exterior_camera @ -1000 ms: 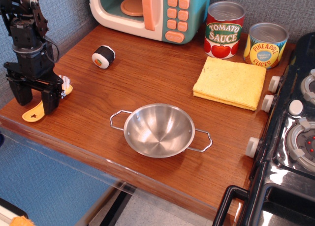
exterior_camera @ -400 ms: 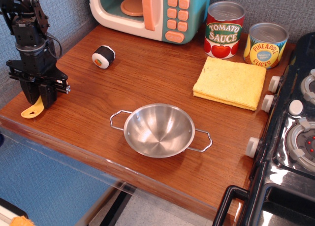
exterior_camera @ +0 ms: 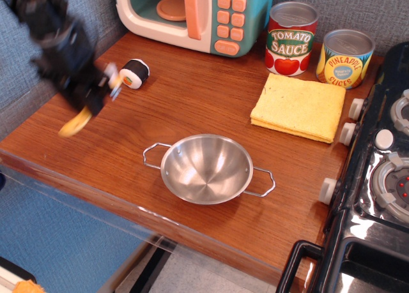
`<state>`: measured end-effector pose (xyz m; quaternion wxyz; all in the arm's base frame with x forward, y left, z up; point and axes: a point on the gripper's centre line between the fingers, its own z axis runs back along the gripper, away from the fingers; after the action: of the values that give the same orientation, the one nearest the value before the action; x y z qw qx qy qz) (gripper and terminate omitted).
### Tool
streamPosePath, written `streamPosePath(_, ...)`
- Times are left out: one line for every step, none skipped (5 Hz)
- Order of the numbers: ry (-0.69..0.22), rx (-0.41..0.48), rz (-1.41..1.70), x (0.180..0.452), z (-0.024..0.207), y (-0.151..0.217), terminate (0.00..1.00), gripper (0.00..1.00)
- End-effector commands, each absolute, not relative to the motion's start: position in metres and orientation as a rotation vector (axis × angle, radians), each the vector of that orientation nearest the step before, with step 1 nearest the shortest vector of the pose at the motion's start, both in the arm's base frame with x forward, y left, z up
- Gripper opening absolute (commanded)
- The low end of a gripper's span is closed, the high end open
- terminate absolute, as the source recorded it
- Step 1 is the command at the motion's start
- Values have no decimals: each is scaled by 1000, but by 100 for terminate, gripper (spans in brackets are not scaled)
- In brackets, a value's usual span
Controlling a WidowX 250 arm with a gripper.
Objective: Put the brush to the left of the cloth.
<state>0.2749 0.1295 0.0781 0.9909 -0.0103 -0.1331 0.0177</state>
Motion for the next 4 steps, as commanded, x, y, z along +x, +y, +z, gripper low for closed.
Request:
streamPosePath(-352, -76, -149, 313, 120, 50, 0, 0)
streamPosePath(-292, -64, -108, 343, 104, 32, 0, 0)
streamPosePath(-230, 3, 14, 369, 76, 50, 0, 0)
streamPosePath(-213, 36, 75, 382, 62, 68, 0, 0)
